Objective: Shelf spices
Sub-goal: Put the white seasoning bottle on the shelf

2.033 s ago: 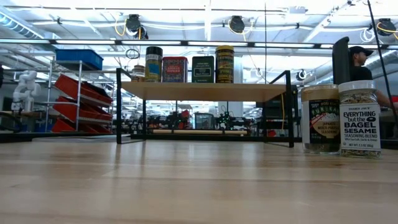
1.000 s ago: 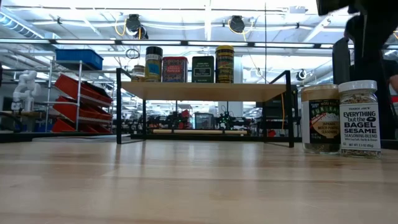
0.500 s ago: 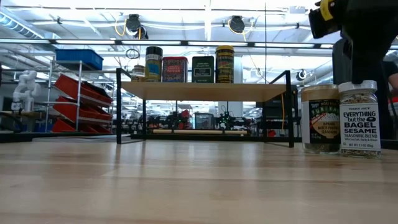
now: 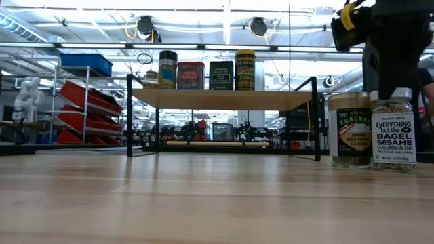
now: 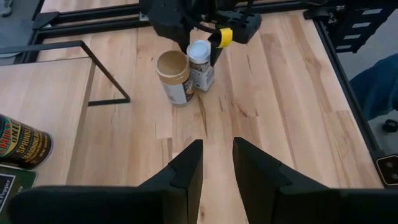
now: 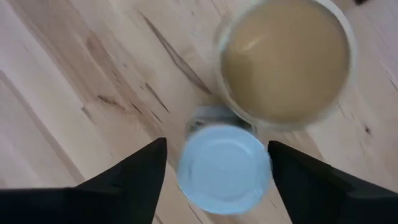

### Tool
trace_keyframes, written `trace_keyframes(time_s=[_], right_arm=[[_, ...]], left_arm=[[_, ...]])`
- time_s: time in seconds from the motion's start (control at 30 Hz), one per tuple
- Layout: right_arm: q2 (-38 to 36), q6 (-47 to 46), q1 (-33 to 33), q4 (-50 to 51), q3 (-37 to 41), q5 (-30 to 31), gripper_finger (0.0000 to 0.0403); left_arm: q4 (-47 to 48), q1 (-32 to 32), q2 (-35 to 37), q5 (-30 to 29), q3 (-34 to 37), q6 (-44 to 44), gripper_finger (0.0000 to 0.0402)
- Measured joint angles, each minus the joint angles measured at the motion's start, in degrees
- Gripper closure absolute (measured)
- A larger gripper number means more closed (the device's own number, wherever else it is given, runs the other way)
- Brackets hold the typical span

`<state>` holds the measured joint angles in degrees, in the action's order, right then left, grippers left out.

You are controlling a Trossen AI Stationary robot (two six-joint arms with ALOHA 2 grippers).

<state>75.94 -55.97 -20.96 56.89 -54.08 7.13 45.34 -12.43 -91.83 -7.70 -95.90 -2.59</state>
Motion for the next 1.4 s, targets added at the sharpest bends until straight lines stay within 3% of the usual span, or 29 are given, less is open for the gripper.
trace_keyframes(time_s=[0.3,0.67,1.07,1.4], right_arm=[[2.5,2.53,2.2,-0.55,-0.11,-4.47,0.02],[2.41,2.26,1.45,1.01,-2.98,-8.73,0.0204],[2.36,7.23,0.86,9.0,-18.0,-6.27,0.0204],[2.32,22.32,9.96,16.25,-31.5,-3.77,0.0205]], left_arm=[[0.13,-0.02,-0.02,-0.02,0.0,-0.01,0.0304],[0.63,-0.02,-0.02,-0.04,0.01,0.02,0.0304],[3.13,-0.02,-0.02,-0.09,0.02,0.02,0.0304],[4.77,-0.02,-0.02,-0.12,0.02,0.23,0.0304]])
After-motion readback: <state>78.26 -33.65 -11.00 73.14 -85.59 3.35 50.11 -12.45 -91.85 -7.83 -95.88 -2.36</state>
